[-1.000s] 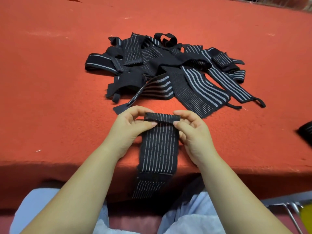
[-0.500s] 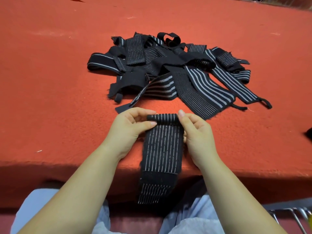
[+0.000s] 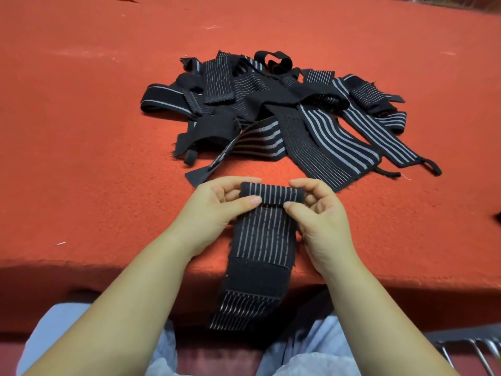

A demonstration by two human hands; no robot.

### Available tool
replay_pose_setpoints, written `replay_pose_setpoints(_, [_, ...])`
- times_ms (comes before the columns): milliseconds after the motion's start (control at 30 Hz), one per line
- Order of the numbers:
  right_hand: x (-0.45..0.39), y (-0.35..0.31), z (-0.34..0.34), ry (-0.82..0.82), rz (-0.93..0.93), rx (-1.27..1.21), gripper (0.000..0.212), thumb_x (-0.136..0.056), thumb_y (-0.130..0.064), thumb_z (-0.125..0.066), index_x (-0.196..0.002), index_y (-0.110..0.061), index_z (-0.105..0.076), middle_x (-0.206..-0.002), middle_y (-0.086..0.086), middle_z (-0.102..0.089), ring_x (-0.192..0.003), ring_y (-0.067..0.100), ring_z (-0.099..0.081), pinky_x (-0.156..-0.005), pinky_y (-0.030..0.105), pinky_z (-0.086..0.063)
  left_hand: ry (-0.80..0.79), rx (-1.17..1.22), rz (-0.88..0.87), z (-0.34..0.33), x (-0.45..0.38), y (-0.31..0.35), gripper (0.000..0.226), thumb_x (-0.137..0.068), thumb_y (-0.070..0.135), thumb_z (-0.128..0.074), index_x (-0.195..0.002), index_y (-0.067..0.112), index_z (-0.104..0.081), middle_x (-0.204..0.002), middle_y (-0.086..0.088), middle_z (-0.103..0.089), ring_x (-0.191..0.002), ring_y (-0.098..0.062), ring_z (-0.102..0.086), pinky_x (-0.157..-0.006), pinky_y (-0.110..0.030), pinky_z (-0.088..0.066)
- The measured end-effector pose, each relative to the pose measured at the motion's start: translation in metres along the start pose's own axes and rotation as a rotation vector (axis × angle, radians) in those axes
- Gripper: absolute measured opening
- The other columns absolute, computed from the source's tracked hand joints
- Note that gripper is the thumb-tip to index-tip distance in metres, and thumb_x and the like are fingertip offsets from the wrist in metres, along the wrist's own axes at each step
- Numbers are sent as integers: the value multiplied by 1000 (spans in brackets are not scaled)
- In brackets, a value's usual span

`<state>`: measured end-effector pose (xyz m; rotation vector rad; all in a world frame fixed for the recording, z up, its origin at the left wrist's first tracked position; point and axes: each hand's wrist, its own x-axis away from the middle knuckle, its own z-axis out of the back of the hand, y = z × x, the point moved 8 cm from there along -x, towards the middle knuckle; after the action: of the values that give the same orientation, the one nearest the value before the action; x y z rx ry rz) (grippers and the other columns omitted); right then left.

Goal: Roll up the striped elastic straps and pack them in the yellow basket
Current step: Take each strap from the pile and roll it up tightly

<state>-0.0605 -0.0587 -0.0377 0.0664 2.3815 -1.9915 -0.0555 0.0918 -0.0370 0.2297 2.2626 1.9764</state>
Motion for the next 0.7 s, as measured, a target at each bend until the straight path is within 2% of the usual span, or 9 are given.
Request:
replay_pose_setpoints(67, [-1, 1, -1, -24, 7, -5, 26, -79, 4, -64, -91, -18, -63, -73, -9, -63, -70, 6, -58, -59, 16, -47, 21, 6, -18, 3, -1, 1, 26, -84, -4, -58, -102, 14, -65, -82, 3, -73, -76, -5, -67, -66, -15, -50])
replay_pose_setpoints(133, [-1, 0, -7, -56, 7, 20, 16, -75, -14, -65, -91, -19, -64, -72, -11, -62, -65, 2, -56, -57, 12, -44, 41, -1, -45, 6, 0, 3, 30, -83, -11, -55, -93, 15, -67, -79, 3, -72, -73, -4, -66, -64, -14, -49])
replay_pose_setpoints(233, [2, 0, -14, -93, 47, 183, 11, -81, -30, -62, -88, -23, -66, -77, -9, -65, -71, 2, -60, -64, 16, -48, 71, 8, -81, 10, 1, 5, 40, -80, -18, -52, -82, 17, -71, -84, 1, -71, -80, -6, -65, -70, -15, -49])
replay_pose_setpoints(333, [4, -1, -16, -95, 62, 219, 6, -90, -28, -60, -91, -25, -66, -79, 0, -66, -74, 10, -61, -69, 26, -50, 96, -2, -90, 11, 1, 6, 39, -80, -19, -52, -82, 16, -70, -87, 3, -72, -82, -5, -65, -73, -15, -50])
replay_pose_setpoints(433, [4, -3, -11, -65, 37, 80, 14, -91, -7, -57, -100, -16, -64, -71, -6, -65, -66, 5, -60, -59, 18, -48, 29, 3, -73, 4, 1, 7, 36, -80, -11, -57, -100, 18, -66, -87, 3, -70, -75, -3, -65, -62, -12, -48])
replay_pose_setpoints(500, [3, -3, -7, -59, 22, 21, 24, -88, -1, -59, -107, -16, -64, -80, -3, -69, -75, 9, -64, -64, 21, -52, -10, 60, -34, 2, 1, 4, 36, -75, 3, -64, -108, 18, -62, -86, 2, -70, -73, -6, -66, -59, -14, -49])
replay_pose_setpoints(567, [3, -1, -7, -75, 15, 14, 30, -87, -1, -62, -110, -19, -64, -92, 3, -70, -86, 16, -66, -75, 29, -55, -8, 70, -23, 2, 1, 2, 33, -72, 9, -64, -105, 16, -63, -85, 1, -72, -75, -10, -68, -61, -18, -52])
replay_pose_setpoints(633, [2, 0, -8, -77, 16, 38, 28, -83, -7, -67, -108, -20, -65, -96, 1, -71, -90, 14, -66, -76, 27, -54, 19, 61, -40, 6, 0, 2, 26, -79, -1, -61, -99, 15, -64, -81, 1, -71, -71, -9, -67, -60, -18, -51])
replay_pose_setpoints(700, [2, -1, -9, -60, 18, 65, 22, -81, -20, -70, -102, -16, -67, -91, -2, -71, -86, 9, -66, -74, 23, -51, 46, 54, -63, 9, 0, 3, 29, -82, -13, -55, -92, 14, -62, -76, 3, -69, -66, -5, -64, -57, -15, -49])
